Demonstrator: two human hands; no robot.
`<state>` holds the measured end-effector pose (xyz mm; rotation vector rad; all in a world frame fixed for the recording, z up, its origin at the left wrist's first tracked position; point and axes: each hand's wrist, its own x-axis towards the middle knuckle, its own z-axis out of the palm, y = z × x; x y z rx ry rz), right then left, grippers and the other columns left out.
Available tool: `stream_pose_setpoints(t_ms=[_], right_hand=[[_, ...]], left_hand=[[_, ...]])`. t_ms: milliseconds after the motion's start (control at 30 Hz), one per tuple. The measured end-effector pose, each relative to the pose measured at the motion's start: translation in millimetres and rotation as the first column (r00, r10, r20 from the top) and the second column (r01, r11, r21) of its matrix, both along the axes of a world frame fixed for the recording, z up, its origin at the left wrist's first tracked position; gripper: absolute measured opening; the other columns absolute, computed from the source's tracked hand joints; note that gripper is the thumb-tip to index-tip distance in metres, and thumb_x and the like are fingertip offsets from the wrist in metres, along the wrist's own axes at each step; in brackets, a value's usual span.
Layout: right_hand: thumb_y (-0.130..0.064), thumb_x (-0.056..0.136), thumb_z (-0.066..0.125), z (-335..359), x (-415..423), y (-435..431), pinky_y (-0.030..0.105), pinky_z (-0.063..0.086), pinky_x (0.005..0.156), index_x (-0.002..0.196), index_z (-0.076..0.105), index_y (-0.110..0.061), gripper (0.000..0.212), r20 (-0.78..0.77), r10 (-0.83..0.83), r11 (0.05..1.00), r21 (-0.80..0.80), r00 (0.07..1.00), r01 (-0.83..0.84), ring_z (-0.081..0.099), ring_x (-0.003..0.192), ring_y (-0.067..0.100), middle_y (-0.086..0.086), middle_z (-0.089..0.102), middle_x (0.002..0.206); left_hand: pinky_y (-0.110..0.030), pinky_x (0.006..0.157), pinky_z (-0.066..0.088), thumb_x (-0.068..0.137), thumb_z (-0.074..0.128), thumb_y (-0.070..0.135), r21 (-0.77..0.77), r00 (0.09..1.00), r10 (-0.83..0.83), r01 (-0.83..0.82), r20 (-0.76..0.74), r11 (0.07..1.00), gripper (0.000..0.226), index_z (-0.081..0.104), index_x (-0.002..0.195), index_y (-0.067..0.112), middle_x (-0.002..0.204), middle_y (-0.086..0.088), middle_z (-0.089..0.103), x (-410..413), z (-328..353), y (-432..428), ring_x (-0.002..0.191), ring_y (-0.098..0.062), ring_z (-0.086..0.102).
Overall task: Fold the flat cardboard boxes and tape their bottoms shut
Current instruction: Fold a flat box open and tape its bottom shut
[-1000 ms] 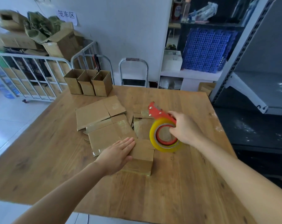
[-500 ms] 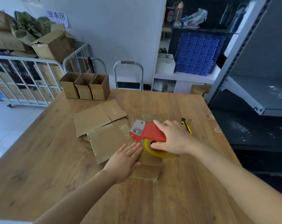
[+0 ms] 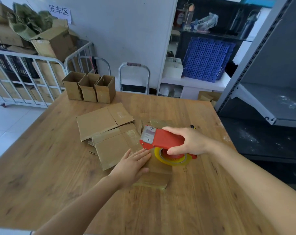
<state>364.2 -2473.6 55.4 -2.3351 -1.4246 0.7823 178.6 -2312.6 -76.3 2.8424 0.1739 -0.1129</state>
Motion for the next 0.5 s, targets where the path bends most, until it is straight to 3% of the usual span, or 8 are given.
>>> stream_pose_setpoints(t_ms=[67,133,233,267,300,367,433,500], right_hand=[[-0.047,0.077,0.077,-0.7,-0.2,-1.5,0.023,0.045,0.092,0.145,0.030,-0.047,0.083,-0.024,0.004,1.000,0.002,1.000,-0.004,0.049,0.114,0.007,-0.020,0.047,0.133],[-0.045,0.078,0.077,-1.0,-0.7,-1.9,0.023,0.047,0.090,0.145,0.030,-0.047,0.083,-0.021,0.012,1.000,-0.002,1.000,-0.012,0.051,0.110,0.006,-0.019,0.048,0.129],[-0.051,0.074,0.077,0.0,-1.4,0.2,0.022,0.048,0.087,0.145,0.030,-0.048,0.085,-0.022,0.021,1.000,-0.014,1.000,-0.021,0.053,0.106,0.005,-0.020,0.049,0.124],[-0.055,0.070,0.075,-0.3,-1.3,0.8,0.024,0.049,0.087,0.143,0.030,-0.049,0.086,-0.023,0.029,0.999,-0.019,0.999,-0.029,0.053,0.105,0.006,-0.020,0.049,0.123],[-0.059,0.067,0.072,-0.8,-0.9,1.3,0.026,0.050,0.087,0.142,0.030,-0.050,0.087,-0.023,0.035,0.999,-0.022,0.999,-0.035,0.054,0.106,0.007,-0.021,0.050,0.122],[-0.059,0.065,0.070,-0.9,-0.9,1.7,0.028,0.051,0.088,0.141,0.031,-0.051,0.086,-0.027,0.038,0.999,-0.019,0.999,-0.038,0.054,0.106,0.006,-0.022,0.050,0.121],[-0.056,0.067,0.072,-1.2,-0.6,1.8,0.028,0.050,0.090,0.141,0.030,-0.051,0.085,-0.025,0.035,0.999,-0.014,0.999,-0.036,0.053,0.107,0.006,-0.022,0.050,0.122],[-0.050,0.073,0.076,-1.9,0.3,2.8,0.027,0.049,0.091,0.143,0.030,-0.050,0.083,-0.021,0.041,0.999,-0.018,0.999,-0.041,0.052,0.109,0.006,-0.022,0.050,0.123]], left_hand=[[-0.035,0.116,-0.013,0.082,-0.001,0.066,-0.021,1.000,-0.003,0.004,0.016,1.000,0.082,0.011,0.154,0.028,0.159,0.016,0.004,-0.8,-0.3,1.8,0.142,0.003,-0.010],[-0.033,0.117,-0.011,0.097,0.020,0.055,-0.085,0.999,0.001,0.003,0.053,0.996,0.063,0.018,0.153,0.026,0.156,0.019,0.008,-2.0,0.0,2.8,0.143,0.002,-0.009],[-0.029,0.119,0.013,0.102,0.042,0.025,-0.391,0.956,0.223,-0.135,0.189,0.910,0.039,0.048,0.140,0.021,0.152,0.012,0.033,-3.3,0.3,6.5,0.144,-0.006,0.021],[-0.027,0.114,0.028,0.101,0.044,0.020,-0.533,0.897,0.390,-0.230,0.209,0.814,0.034,0.058,0.132,0.021,0.145,0.010,0.046,-2.0,5.1,6.7,0.135,-0.007,0.038],[-0.024,0.103,0.040,0.100,0.045,0.020,-0.680,0.807,0.568,-0.326,0.162,0.657,0.030,0.063,0.124,0.019,0.132,0.010,0.058,0.8,11.5,8.0,0.121,-0.007,0.052],[-0.024,0.089,0.050,0.100,0.047,0.024,-0.903,0.669,0.735,-0.376,-0.108,0.209,0.028,0.067,0.115,0.012,0.112,0.003,0.069,9.2,29.9,12.7,0.102,-0.011,0.064],[-0.033,0.088,0.053,0.100,0.048,0.028,-0.938,0.693,0.638,-0.306,-0.337,-0.164,0.030,0.064,0.108,0.005,0.103,-0.011,0.071,18.4,46.1,17.5,0.096,-0.022,0.068],[-0.037,0.087,0.054,0.099,0.050,0.031,-0.907,0.735,0.537,-0.288,-0.415,-0.306,0.030,0.063,0.100,0.004,0.092,-0.014,0.072,22.4,62.1,18.1,0.087,-0.026,0.069]])
